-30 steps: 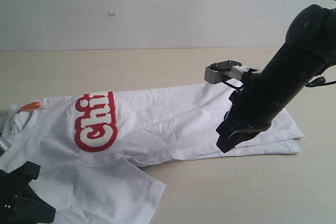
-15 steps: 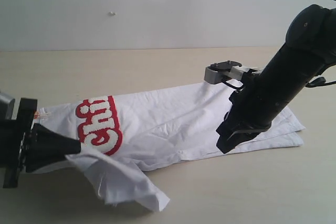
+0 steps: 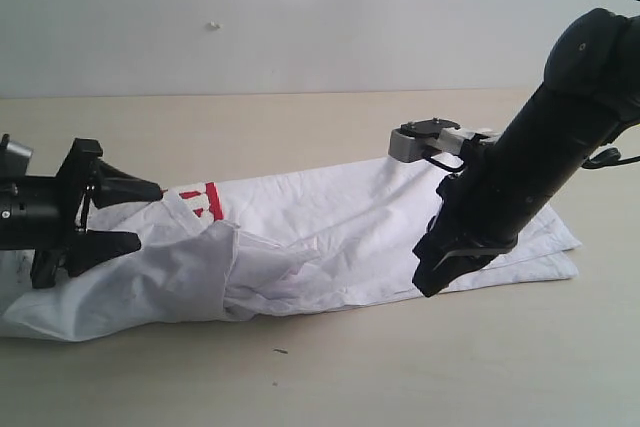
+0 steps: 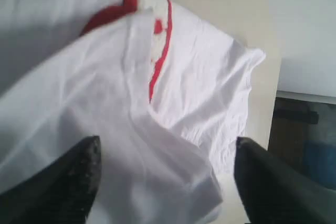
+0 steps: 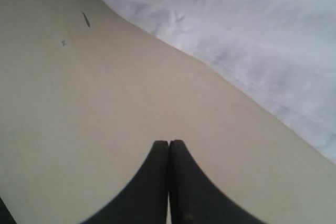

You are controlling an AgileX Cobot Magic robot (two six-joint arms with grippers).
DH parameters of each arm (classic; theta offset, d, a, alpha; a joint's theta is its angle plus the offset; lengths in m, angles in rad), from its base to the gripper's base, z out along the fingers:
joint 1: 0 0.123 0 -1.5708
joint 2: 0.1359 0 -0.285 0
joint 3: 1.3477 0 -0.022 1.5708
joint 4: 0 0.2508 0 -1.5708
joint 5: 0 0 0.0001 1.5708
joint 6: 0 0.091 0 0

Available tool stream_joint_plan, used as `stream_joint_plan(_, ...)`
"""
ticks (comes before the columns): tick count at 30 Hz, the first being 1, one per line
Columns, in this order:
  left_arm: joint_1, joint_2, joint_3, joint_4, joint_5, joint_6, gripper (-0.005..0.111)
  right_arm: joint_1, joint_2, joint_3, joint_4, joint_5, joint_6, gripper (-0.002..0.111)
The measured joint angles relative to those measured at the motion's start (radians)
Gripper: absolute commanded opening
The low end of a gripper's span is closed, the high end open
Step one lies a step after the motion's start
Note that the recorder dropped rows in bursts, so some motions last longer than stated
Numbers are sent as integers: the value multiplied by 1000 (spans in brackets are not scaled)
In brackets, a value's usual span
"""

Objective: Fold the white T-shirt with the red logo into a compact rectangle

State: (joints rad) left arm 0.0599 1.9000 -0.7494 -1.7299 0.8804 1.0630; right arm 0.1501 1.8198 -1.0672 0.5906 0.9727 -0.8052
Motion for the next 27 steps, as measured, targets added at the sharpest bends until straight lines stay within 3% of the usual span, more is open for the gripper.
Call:
stream_joint_plan(5,0,24,-78,-5,6,0,63,0,0,0,0,4,0,0)
stream_joint_plan(8,0,24,-102,-6,58,1,48,0,0,0,0,6,0,0)
stream_joint_plan(12,5,26,-116,5,229,2,26,0,0,0,0,6,0,0)
stream_joint_plan(17,0,26,-121,183,317,-4,10,0,0,0,0,-3,0,0)
stream_joint_plan(23,-73,26,-96,314,257,-24,24,0,0,0,0,-5,0,0)
stream_joint_plan(27,-144,26,-94,316,98,-24,41,0,0,0,0,-7,0,0)
